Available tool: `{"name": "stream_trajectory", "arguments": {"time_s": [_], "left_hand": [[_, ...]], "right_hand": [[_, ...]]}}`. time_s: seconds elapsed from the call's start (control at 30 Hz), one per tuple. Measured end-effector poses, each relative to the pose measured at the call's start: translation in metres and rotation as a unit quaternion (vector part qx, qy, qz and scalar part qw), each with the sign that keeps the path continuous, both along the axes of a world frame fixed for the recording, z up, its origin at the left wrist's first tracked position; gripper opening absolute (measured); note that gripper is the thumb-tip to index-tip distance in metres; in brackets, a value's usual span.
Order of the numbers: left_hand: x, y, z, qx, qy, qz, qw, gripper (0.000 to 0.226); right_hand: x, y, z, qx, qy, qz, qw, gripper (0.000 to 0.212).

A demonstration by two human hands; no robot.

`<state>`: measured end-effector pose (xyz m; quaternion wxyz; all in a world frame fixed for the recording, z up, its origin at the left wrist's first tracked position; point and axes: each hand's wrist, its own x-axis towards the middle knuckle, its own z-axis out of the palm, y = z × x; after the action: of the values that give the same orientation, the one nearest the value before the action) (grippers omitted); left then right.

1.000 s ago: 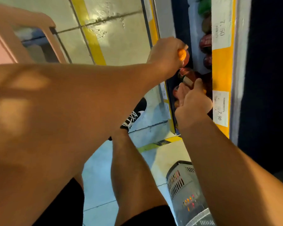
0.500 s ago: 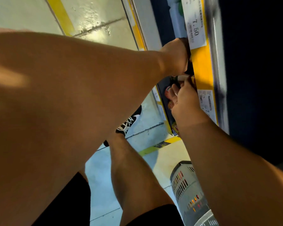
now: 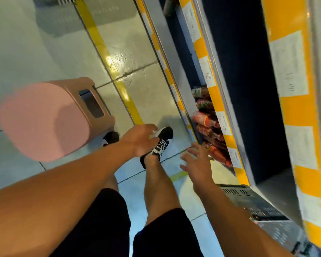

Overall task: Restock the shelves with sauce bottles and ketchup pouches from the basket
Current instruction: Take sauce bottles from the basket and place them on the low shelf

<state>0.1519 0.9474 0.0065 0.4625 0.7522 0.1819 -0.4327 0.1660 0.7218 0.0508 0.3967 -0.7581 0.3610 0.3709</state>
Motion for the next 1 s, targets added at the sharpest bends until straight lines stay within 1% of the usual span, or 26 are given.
{"name": "stream_trajectory", "arguments": {"time_s": [0.07,0.13,0.23,0.33,0.47,0.6,0.67,0.8,0.9,1.0], "left_hand": [[-0.037,0.025,0.032,0.001,0.009,-0.010,1.000,0.043],[-0.065,0.049,0.067,0.020,0.017,-0.021,0.999,0.042],[-0.084,0.077,0.117,0.042,0.008,-0.054,0.998,0.043],[-0.085,0.095,0.165,0.047,-0.025,-0.059,0.997,0.042],[-0.082,0.110,0.225,0.059,-0.069,-0.071,0.993,0.042],[-0.078,0.120,0.276,0.056,-0.113,-0.094,0.988,0.041],[-0.075,0.119,0.300,0.063,-0.121,-0.098,0.986,0.044],[-0.064,0.104,0.332,0.041,-0.143,-0.105,0.983,0.036],[-0.053,0.082,0.350,0.032,-0.176,-0.137,0.974,0.031],[-0.045,0.054,0.372,0.009,-0.181,-0.148,0.972,0.021]], "right_hand": [[-0.021,-0.004,0.036,-0.032,-0.004,0.115,0.993,0.042],[-0.040,-0.006,0.074,-0.053,-0.011,0.173,0.983,0.043],[-0.063,-0.009,0.128,-0.062,-0.027,0.172,0.983,0.041],[-0.077,-0.008,0.177,-0.063,-0.038,0.151,0.986,0.034],[-0.091,-0.004,0.234,-0.059,-0.061,0.175,0.981,0.038],[-0.103,-0.006,0.276,-0.062,-0.082,0.206,0.973,0.044],[-0.117,-0.011,0.293,-0.064,-0.089,0.201,0.973,0.046],[-0.163,-0.030,0.313,-0.075,-0.113,0.143,0.980,0.041],[-0.208,-0.052,0.321,-0.097,-0.076,0.075,0.990,0.041],[-0.261,-0.075,0.330,-0.096,-0.022,0.004,0.995,0.039]]}}
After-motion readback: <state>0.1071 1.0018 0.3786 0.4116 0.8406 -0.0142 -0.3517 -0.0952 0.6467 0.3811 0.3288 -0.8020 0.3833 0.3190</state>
